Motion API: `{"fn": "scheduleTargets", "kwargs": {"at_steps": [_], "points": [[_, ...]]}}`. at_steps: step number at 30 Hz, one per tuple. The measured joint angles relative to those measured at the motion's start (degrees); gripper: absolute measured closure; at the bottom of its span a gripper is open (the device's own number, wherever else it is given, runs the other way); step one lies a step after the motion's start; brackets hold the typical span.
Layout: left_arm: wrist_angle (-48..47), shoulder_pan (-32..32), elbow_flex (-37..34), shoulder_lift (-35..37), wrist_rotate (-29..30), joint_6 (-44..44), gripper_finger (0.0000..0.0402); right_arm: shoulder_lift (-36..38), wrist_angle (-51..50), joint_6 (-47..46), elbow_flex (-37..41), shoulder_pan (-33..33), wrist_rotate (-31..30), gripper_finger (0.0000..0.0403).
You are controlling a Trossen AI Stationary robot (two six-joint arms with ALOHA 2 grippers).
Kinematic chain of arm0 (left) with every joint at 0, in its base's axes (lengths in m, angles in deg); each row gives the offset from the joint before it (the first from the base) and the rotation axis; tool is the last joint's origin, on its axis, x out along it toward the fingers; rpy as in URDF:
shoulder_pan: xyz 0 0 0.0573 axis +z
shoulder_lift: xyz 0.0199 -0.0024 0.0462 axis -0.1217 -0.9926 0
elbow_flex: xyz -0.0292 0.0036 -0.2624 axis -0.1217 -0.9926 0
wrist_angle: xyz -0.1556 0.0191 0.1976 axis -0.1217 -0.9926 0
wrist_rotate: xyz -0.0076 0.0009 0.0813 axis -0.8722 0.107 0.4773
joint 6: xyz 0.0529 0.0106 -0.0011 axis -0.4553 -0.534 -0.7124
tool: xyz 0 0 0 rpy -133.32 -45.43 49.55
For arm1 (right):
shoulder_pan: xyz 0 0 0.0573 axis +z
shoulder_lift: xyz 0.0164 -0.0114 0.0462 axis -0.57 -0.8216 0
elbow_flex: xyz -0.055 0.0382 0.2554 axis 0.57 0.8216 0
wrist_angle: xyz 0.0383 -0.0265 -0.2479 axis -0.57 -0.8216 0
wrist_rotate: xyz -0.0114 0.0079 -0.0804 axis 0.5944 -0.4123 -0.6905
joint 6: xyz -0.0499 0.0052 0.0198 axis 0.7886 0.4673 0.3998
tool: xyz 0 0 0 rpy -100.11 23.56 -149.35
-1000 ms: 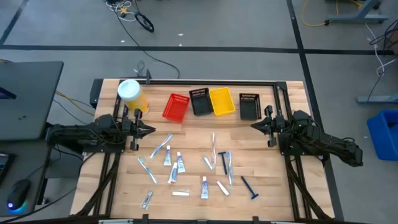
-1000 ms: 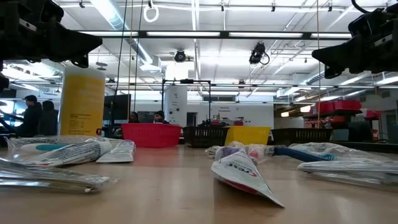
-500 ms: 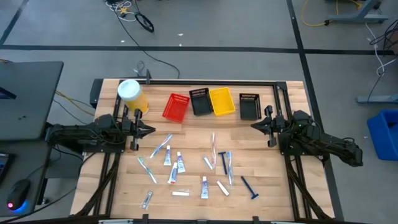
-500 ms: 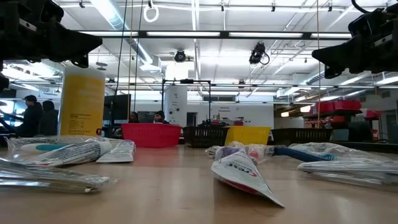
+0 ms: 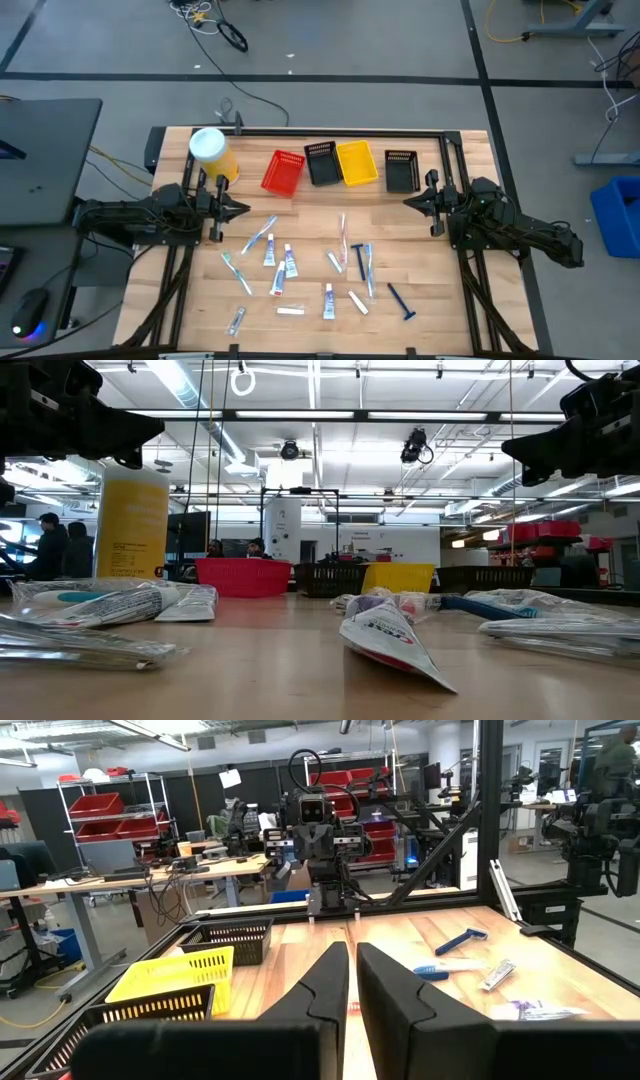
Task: Pick & Place Travel size toiletries
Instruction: Put the blue toothbrush into the red bin
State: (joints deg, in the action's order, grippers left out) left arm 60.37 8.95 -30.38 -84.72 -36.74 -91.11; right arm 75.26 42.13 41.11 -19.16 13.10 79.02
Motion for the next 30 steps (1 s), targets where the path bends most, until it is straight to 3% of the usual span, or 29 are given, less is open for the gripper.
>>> {"fn": "scheduleTargets", "kwargs": {"at_steps": [10,20,26,30], "points": [[0.2,0.0,0.0,0.0,0.0,0.1,0.0370,0.0,0.0,0.0,0.0,0.0,0.0,0.0394],[3.8,0.0,0.0,0.0,-1.9,7.5,0.0369,0.0,0.0,0.0,0.0,0.0,0.0,0.0394],[7.9,0.0,0.0,0.0,1.3,11.1,0.0362,0.0,0.0,-0.2,0.0,0.0,0.0,0.0394],[7.8,0.0,0.0,0.0,2.8,15.1,0.0339,0.0,0.3,-5.0,0.0,0.0,0.1,0.0394]]}}
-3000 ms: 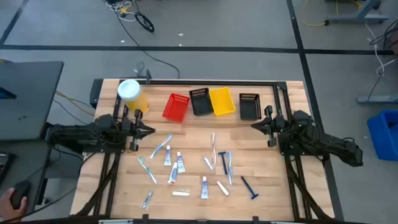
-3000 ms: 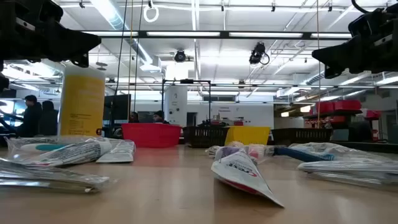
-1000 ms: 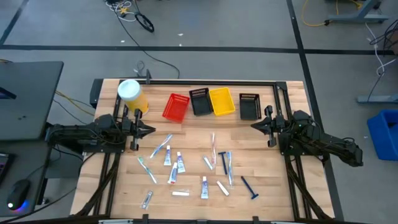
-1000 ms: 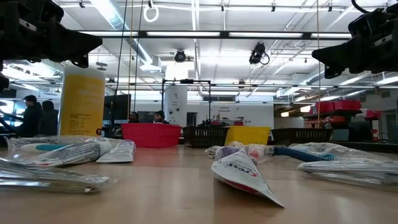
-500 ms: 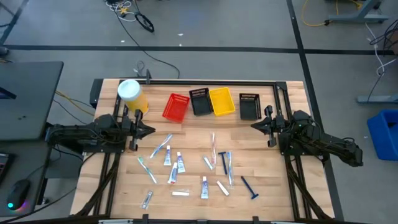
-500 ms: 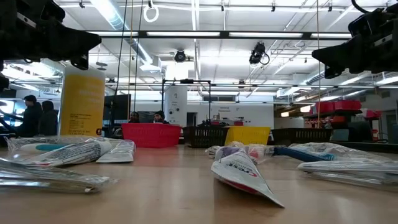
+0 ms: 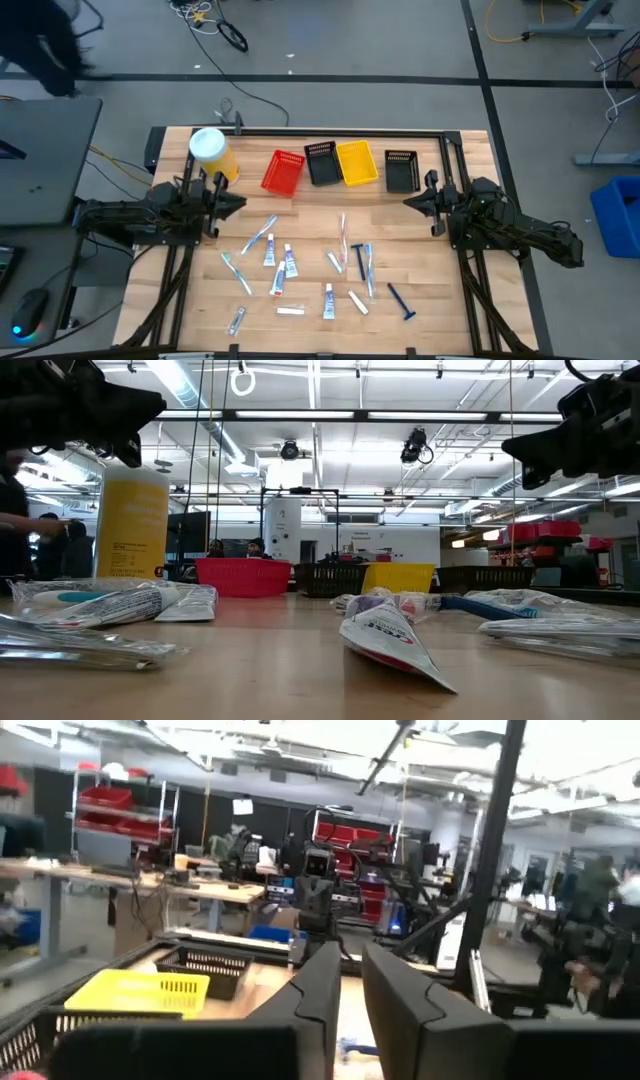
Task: Pick & Place Travel size toiletries
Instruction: Put the blue toothbrush into the red bin
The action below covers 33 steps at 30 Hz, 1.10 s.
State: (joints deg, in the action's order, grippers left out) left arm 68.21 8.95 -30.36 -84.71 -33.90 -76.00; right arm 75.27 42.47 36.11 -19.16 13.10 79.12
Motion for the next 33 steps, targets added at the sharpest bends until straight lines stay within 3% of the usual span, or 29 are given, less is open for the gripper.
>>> {"fn": "scheduleTargets", "kwargs": {"at_steps": [5,12,19,26,33], "points": [[0.0,0.0,0.0,0.0,4.7,0.9,0.0296,0.0,0.3,-2.6,0.0,0.0,-0.3,0.0394],[2.6,0.0,1.3,-4.6,5.8,-0.6,0.0261,0.0,2.9,-3.6,0.0,0.0,-15.2,0.0394],[-1.6,-0.1,9.5,-17.0,7.1,0.3,0.0264,-0.3,10.7,-3.3,0.0,-0.1,-26.3,0.0394],[-12.5,-2.7,19.1,-34.3,13.6,4.5,0.0267,-2.1,12.5,0.5,0.0,-0.1,-20.7,0.0384],[-29.8,-6.0,30.8,-49.3,16.7,13.4,0.0266,-8.1,13.9,-2.9,0.0,0.0,-15.6,0.0317]]}}
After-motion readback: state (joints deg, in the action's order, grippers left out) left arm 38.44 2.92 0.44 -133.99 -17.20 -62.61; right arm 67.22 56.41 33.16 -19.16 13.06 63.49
